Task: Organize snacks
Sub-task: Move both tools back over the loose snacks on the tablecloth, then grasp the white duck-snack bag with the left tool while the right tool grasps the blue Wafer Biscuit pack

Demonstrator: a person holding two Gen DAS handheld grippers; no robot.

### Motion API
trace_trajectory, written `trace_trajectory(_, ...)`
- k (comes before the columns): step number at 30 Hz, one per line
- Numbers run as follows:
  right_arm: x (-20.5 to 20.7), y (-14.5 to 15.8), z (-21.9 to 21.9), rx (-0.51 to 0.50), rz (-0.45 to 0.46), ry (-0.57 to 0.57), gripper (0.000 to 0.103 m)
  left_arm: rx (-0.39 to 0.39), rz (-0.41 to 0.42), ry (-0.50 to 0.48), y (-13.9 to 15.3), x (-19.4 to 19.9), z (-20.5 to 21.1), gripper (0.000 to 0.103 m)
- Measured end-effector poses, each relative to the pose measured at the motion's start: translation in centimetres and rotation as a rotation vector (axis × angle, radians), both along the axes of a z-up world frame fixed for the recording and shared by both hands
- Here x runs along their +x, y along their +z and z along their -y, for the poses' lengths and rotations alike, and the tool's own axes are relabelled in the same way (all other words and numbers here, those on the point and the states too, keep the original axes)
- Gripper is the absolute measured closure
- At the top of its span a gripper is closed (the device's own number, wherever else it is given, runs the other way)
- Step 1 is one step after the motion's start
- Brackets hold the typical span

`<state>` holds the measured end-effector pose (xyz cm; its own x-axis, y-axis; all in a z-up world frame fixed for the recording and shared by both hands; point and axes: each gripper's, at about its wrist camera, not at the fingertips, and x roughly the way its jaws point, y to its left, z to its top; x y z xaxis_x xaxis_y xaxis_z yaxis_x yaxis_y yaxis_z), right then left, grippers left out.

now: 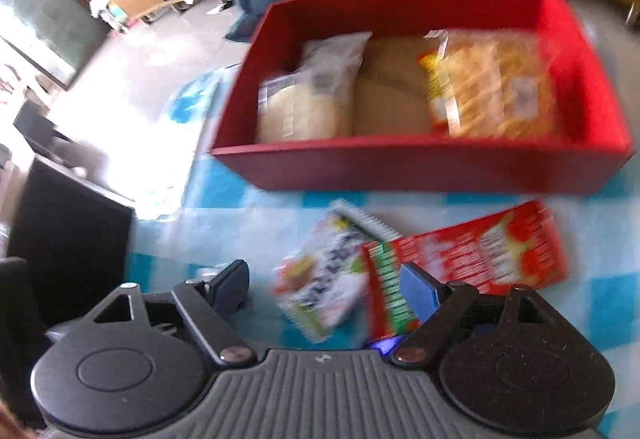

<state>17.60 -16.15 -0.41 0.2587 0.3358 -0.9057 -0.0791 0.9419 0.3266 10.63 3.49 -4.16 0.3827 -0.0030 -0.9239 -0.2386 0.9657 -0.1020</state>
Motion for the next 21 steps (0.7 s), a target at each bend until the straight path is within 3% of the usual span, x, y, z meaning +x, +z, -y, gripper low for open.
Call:
trace_trajectory(7, -0.3, -1.9, 6.3, 0.181, -0.151, -0.224, 0.022, 0.001, 0.012, -0.037, 0.0, -0.4, 0.2, 0.039)
trace_trajectory(16, 0.8, -3.4, 7.6, 0.186, -0.170, -0.367, 0.021, 0.004, 0.007, -0.037, -0.1, -0.2, 0.2, 0.039)
trace_trajectory(21, 2.7, -4.0, 5.2, 0.093, -0.161, -0.306, 0.017, 0.004, 0.010, -0.045, -0.2, -0.3, 0.3, 0.038)
